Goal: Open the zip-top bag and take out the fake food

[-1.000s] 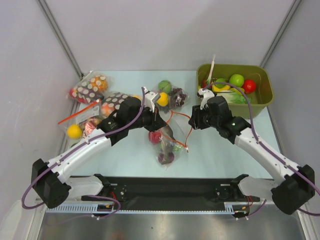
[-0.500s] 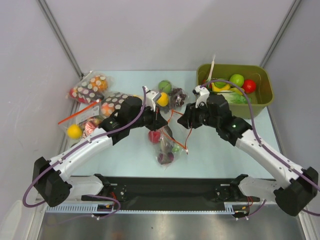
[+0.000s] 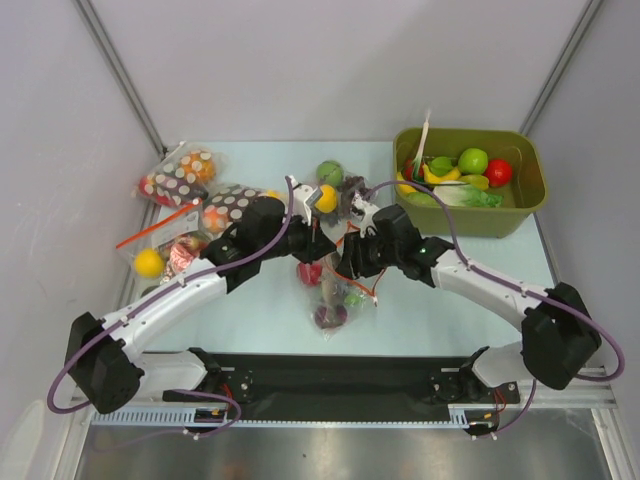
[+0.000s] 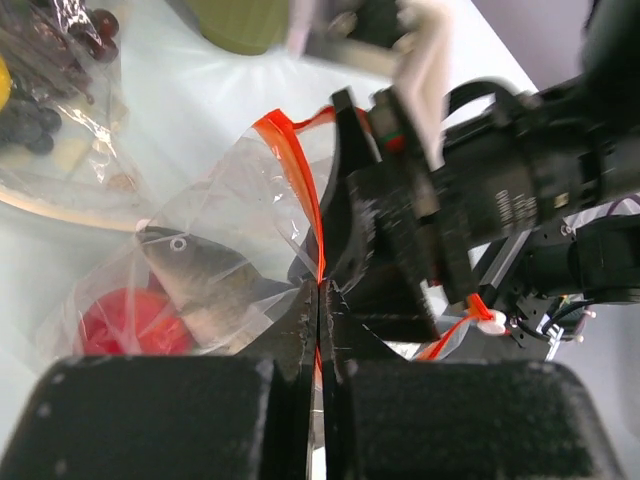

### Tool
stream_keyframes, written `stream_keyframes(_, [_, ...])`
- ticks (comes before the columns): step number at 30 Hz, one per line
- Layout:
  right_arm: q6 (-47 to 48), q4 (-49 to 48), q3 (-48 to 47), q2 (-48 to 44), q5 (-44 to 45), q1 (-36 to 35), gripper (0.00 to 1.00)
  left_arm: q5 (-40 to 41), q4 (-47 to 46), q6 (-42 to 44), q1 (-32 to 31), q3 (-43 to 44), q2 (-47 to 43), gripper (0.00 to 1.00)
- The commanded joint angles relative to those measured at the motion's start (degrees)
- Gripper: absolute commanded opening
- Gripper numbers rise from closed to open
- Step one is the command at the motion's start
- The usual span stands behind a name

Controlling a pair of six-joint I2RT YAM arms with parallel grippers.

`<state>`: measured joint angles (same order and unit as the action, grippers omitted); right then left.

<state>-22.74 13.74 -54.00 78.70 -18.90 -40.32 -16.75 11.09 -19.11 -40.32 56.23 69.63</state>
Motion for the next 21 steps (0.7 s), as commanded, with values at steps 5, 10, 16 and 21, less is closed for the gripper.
stream_keyframes(5, [-2.92,-4.16,1.44,5.76,1.84,-2.57,0.54,-0.65,-5.73,-1.36,0.41,-3.32,-0.81,0.0])
stream_keyframes(10, [-3.01,-3.37,1.79,7.08,4.65,-3.28,0.6,-0.74,-6.17,-1.36,0.41,-3.58,-0.63,0.0])
stream_keyframes(16, [-2.75,-1.61,3.19,5.51,7.91,-3.1,0.65,-0.74,-5.82,-1.28,0.41,-2.97,-1.77,0.0])
stream_keyframes(21, [-3.36,-2.66,5.04,5.24,7.03,-2.4,0.66,-0.91,-5.73,-1.36,0.41,-2.35,-2.83,0.0])
